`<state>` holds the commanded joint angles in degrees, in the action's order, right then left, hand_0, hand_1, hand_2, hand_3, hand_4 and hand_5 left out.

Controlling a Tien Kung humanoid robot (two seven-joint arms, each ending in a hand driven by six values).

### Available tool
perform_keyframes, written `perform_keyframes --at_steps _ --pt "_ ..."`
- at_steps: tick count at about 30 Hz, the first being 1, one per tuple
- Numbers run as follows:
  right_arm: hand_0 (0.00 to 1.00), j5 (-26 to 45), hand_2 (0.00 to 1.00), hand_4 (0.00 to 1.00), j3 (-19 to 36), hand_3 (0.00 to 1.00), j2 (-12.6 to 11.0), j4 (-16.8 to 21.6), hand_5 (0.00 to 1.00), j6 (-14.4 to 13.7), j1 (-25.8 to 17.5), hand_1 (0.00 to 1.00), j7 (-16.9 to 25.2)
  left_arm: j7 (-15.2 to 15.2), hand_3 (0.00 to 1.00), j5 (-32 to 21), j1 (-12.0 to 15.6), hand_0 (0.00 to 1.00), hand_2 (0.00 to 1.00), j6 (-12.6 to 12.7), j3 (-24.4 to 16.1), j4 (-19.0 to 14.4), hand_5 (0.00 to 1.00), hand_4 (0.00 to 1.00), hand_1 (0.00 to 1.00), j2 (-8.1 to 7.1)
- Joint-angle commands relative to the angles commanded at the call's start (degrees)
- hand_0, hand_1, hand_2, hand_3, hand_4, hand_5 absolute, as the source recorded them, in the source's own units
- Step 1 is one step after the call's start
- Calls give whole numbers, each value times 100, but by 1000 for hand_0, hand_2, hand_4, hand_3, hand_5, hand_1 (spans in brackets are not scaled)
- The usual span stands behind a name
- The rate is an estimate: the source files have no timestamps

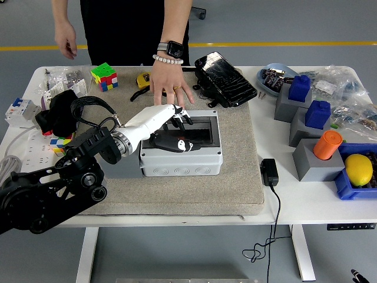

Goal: Fetch the battery,place it into the box,close the lid of the box

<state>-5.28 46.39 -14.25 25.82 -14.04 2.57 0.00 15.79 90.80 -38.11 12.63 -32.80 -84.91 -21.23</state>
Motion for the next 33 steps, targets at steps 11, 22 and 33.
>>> perform_keyframes --at_steps 11,22,33 --pt "565 60 499 822 -64 464 34 -39 370 18 21 556 -22 -2019 621 -1469 791 535 575 1272 -1515 261 542 998 616 277" --pt "564 92 499 821 -143 464 12 -70 367 0 130 557 -47 -2682 628 -1881 1532 666 607 1301 -3365 610 524 991 662 283" --pt "565 106 499 820 -256 464 -21 -76 369 6 178 557 -58 -2703 648 -1706 1929 698 649 1242 -4536 646 520 987 693 193"
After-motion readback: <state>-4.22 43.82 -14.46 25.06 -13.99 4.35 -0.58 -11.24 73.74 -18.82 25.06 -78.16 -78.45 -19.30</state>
